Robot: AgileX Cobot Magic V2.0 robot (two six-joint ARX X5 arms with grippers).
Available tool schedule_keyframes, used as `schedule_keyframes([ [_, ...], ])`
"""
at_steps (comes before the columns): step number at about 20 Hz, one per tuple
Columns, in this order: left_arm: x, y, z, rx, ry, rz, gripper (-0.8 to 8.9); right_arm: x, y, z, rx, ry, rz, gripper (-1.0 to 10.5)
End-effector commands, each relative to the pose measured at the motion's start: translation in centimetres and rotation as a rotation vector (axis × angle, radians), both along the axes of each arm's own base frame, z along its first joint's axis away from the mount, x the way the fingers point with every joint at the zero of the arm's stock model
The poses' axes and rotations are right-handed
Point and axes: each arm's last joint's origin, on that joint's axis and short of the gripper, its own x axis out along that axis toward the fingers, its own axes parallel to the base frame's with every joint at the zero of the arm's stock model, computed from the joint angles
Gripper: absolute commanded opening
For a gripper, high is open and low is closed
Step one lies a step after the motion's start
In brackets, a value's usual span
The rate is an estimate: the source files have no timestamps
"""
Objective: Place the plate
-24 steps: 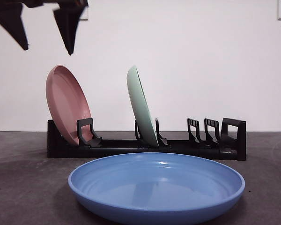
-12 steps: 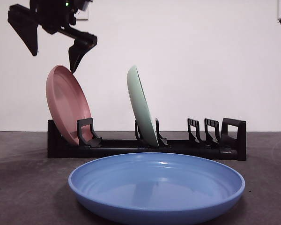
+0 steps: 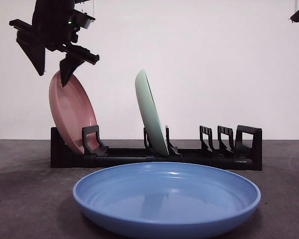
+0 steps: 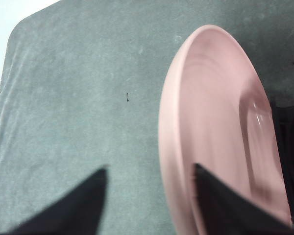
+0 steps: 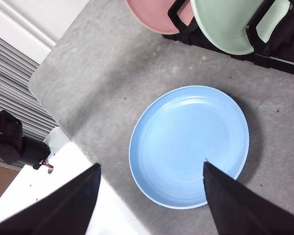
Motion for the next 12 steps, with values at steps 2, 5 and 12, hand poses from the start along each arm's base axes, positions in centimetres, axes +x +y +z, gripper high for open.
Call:
schedule_keyframes([
  [2,0.61,-0.48,0.0,0.003,-0.014,-0.006,0.78,0.14,0.19,0.18,0.006,-0.004,0.01,3.3],
  [5,0.74,-0.55,0.12,-0.004,-0.032,-0.008,0.53,0.11,0.26,0.18,0.006,-0.004,0.015,3.3],
  [12,1.0,-0.65,0.46,-0.003,-0.07,-0.015,0.09,0.12,0.26,0.19,0.006,-0.004,0.015,3.3],
])
